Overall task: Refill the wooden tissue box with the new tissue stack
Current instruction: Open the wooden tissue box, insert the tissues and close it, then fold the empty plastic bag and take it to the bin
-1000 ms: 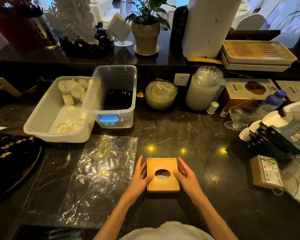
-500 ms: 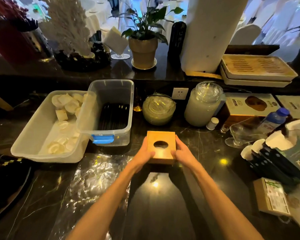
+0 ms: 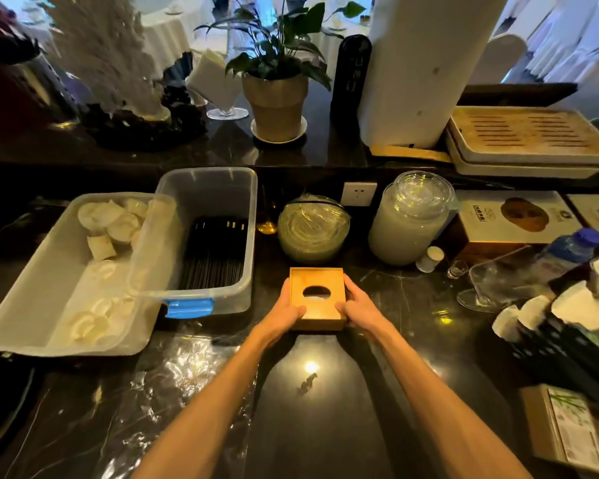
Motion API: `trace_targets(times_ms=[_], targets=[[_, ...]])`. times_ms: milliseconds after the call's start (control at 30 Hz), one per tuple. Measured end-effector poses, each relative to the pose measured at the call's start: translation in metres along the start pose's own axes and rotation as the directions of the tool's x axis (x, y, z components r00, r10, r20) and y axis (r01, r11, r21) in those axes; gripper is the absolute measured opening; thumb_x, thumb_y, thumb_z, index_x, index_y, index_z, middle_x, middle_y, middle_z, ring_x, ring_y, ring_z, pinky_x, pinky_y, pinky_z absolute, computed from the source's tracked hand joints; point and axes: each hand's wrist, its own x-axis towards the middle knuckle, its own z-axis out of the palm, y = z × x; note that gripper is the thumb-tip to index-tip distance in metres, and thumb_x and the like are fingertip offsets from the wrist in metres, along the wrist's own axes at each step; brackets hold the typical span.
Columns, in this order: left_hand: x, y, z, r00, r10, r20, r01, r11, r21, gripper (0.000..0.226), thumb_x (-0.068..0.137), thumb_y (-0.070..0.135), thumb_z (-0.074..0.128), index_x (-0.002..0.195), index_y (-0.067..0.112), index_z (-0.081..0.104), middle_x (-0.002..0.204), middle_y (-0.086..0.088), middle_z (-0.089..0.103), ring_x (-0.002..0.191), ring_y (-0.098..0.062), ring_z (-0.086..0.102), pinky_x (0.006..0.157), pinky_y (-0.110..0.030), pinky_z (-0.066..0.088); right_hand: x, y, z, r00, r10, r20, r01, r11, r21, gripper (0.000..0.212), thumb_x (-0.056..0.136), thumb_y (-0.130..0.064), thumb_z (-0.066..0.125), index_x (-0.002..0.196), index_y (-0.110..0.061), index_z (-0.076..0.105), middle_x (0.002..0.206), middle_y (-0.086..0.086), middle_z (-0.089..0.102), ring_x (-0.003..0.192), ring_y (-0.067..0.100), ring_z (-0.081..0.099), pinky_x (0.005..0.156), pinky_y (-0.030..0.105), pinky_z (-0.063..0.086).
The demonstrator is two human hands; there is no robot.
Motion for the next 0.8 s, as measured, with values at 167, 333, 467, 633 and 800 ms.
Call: trace_targets(times_ms=[167, 333, 467, 633, 800], targets=[[-0.033, 0.012, -0.007, 0.998, -0.057, 0.034, 0.056, 0.998, 0.004, 0.087, 0.097, 0.014, 0.054, 0.152, 0.026, -0.012, 0.159, -0.009, 0.020, 0.143, -0.033, 0.028, 0.117, -0.054, 0.025, -0.032, 0.000, 0.009, 0.955, -0.046, -0.292, 0.047, 0.999, -0.004, 0.066, 0.094, -0.015, 0.058, 0.151, -0.020, 0.027, 0.155, 0.010, 0.033, 0.138, 0.028, 0.038, 0.110, 0.045, 0.037], [-0.117, -0.029, -0.082, 0.999, -0.052, -0.014, 0.053, 0.996, 0.075, 0.030, 0.097, 0.020, 0.054, 0.127, 0.015, 0.057, 0.122, -0.013, 0.063, 0.102, -0.024, 0.068, 0.087, -0.036, 0.057, -0.085, 0.032, 0.066, 0.874, -0.087, -0.478, 0.076, 0.996, -0.041, 0.031, 0.094, -0.016, 0.054, 0.124, -0.012, 0.061, 0.118, 0.012, 0.063, 0.102, 0.022, 0.059, 0.087, 0.032, 0.046], [-0.185, -0.102, -0.151, 0.888, -0.192, -0.418, 0.245, 0.967, 0.077, 0.011, 0.093, -0.003, 0.055, 0.097, -0.001, 0.064, 0.092, -0.022, 0.060, 0.050, -0.002, 0.062, 0.051, -0.017, 0.050, -0.109, 0.076, 0.144, 0.968, 0.205, -0.141, -0.193, 0.976, 0.098, 0.017, 0.092, -0.015, 0.060, 0.098, -0.003, 0.069, 0.073, 0.009, 0.063, 0.064, 0.020, 0.056, 0.058, 0.027, 0.042], [-0.229, -0.169, -0.187, 0.704, -0.310, -0.639, 0.574, 0.778, 0.255, 0.051, 0.090, 0.020, 0.065, 0.136, 0.007, 0.049, 0.136, -0.023, 0.050, 0.125, -0.039, 0.048, 0.105, -0.043, 0.039, -0.115, 0.096, 0.207, 0.936, 0.350, -0.047, -0.342, 0.932, 0.120, 0.008, 0.085, -0.013, 0.067, 0.080, -0.008, 0.071, 0.068, 0.006, 0.067, 0.054, 0.015, 0.057, 0.050, 0.021, 0.044], [-0.231, -0.180, -0.197, 0.742, -0.368, -0.560, 0.451, 0.893, 0.011, 0.044, 0.084, 0.002, 0.070, 0.124, -0.003, 0.052, 0.112, -0.024, 0.064, 0.106, -0.036, 0.062, 0.097, -0.046, 0.049, -0.112, 0.091, 0.242, 0.926, 0.370, -0.074, -0.367, 0.929, 0.047, 0.006, 0.080, -0.009, 0.069, 0.076, -0.005, 0.067, 0.070, 0.011, 0.062, 0.068, 0.022, 0.053, 0.059, 0.027, 0.041]])
